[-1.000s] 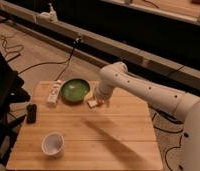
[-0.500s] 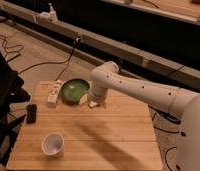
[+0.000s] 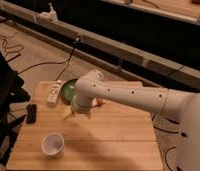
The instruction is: Place the ceramic cup in the ceramic bowl
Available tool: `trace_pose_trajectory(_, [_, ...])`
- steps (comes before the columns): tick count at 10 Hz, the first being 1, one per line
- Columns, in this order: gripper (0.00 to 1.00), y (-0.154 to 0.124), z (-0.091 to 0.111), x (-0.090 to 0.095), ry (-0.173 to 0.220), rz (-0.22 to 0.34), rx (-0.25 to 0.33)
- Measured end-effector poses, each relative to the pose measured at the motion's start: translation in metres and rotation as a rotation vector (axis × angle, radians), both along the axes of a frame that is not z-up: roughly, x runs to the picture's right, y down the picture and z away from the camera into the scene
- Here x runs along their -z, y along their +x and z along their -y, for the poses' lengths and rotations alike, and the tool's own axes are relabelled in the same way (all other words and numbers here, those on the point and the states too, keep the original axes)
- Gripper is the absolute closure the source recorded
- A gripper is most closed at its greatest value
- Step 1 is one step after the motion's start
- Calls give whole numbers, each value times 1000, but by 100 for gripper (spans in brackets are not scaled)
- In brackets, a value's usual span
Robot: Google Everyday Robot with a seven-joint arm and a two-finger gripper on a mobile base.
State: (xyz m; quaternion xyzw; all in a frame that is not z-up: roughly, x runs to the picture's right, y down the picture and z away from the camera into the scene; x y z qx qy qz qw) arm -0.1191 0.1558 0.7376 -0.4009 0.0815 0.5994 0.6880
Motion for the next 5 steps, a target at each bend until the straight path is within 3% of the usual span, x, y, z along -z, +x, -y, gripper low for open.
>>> trace_pose_trajectory(1, [21,-15,-8,8,-5,52,4])
trace_pose_trajectory(3, [21,-27,-25,19,-6,99,58])
trace_pose_trajectory(5, [21,-28,-26,20,-6,101,66])
